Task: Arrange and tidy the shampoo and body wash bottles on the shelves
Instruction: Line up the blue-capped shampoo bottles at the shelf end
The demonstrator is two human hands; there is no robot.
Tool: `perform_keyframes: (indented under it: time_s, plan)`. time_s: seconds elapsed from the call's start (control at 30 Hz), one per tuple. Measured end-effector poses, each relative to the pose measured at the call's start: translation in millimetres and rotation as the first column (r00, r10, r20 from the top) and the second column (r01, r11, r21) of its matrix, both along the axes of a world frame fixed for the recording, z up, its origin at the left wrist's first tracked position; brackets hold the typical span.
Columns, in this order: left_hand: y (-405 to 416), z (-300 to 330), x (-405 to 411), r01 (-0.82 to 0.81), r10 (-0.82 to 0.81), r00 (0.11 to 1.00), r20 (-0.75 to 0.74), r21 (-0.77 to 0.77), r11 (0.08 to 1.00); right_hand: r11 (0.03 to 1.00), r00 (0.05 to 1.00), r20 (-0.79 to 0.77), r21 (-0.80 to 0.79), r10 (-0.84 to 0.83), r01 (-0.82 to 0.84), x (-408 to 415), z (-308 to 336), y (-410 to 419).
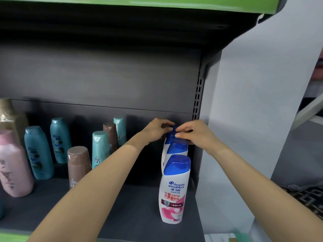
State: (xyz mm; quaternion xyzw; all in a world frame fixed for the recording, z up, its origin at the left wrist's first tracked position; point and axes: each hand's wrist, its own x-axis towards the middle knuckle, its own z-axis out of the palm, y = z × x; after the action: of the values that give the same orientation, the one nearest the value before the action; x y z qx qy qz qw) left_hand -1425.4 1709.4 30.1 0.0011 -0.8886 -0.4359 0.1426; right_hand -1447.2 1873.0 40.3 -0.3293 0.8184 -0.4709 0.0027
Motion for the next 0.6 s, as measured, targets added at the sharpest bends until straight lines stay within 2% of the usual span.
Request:
perform_keyframes:
  time_s: [0.13, 0.27, 0.47, 0.6]
  plan:
    - [-1, 2, 1, -0.083, 0.079, 0.995, -0.062, -0.058, 0.995, 0.998, 0.996, -0.085, 0.054, -0.011, 0.016, 2, 1, 0]
    - [-1, 6, 12, -0.201, 0.182, 0.965, -0.190, -0.083, 0.976, 0.995, 0.988, -0.155, 0.093, -0.008, 0.023, 6, 3, 3]
    - [7, 14, 52, -0.348, 0.297, 0.877, -0.378, -0.073, 0.935, 0.990, 0.963, -0.242, -0.101, -0.120, 0.098, 29, 17, 12]
    - [21, 13, 95, -0.330, 0.290, 0.865, -0.409, -0.027, 0.944, 0.974, 0.968, -0.240, -0.225, -0.074, 0.018, 63, 20, 18]
